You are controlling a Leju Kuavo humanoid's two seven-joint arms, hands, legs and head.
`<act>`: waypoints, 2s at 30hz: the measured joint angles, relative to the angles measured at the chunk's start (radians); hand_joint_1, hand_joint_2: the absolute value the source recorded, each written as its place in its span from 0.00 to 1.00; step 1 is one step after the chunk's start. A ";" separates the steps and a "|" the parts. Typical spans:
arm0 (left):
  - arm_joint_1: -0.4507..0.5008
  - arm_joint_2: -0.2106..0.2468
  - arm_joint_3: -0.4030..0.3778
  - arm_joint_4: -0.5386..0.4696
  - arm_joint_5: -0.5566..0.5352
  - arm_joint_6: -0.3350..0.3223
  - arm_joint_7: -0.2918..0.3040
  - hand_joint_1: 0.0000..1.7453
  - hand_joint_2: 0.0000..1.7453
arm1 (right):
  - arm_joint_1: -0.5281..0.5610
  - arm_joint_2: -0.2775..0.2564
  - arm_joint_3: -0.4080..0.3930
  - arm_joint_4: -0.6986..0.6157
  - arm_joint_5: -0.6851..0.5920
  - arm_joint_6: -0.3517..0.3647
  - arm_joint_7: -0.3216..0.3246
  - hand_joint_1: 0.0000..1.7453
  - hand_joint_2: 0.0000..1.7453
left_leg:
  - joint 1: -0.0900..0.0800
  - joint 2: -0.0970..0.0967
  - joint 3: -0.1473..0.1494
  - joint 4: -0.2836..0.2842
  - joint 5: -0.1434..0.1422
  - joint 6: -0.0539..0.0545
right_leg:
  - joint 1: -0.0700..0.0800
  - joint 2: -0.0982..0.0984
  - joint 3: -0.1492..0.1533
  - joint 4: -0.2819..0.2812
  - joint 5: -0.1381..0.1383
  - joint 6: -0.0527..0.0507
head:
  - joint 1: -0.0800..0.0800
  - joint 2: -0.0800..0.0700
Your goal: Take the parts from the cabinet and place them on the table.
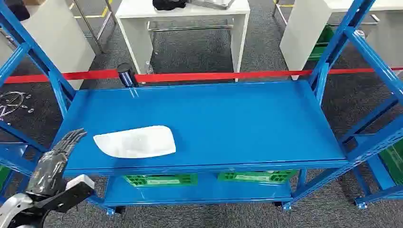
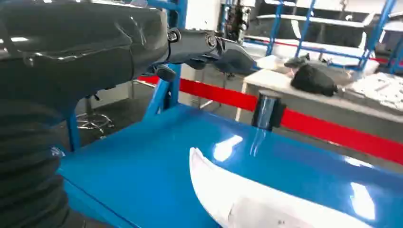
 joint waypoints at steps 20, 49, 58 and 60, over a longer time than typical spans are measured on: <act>-0.356 0.039 -0.265 0.408 -0.087 -0.031 -0.043 0.00 1.00 | -0.053 -0.045 0.001 0.080 0.027 -0.068 -0.035 0.00 0.00 | -0.027 -0.004 0.116 -0.228 0.078 0.041 | 0.009 -0.001 -0.021 -0.013 0.028 0.030 | 0.005 0.000; -0.492 -0.027 -0.387 0.625 -0.063 -0.011 -0.051 0.00 1.00 | -0.076 -0.054 0.017 0.119 0.021 -0.058 -0.035 0.00 0.00 | -0.028 -0.004 0.105 -0.224 0.084 0.048 | 0.005 0.001 -0.029 -0.008 0.023 0.044 | 0.007 0.000; -0.512 -0.034 -0.407 0.633 -0.063 0.032 -0.041 0.00 1.00 | -0.078 -0.052 0.023 0.135 0.008 -0.083 -0.038 0.00 0.00 | -0.008 -0.001 -0.030 0.060 -0.060 0.004 | -0.001 0.002 -0.019 -0.015 0.028 0.011 | 0.000 0.000; -0.511 -0.038 -0.401 0.602 -0.068 0.084 -0.027 0.00 1.00 | -0.069 -0.048 0.023 0.135 0.002 -0.087 -0.038 0.00 0.00 | -0.002 -0.001 -0.053 0.093 -0.047 0.002 | -0.001 0.002 -0.017 -0.014 0.027 0.010 | 0.000 0.000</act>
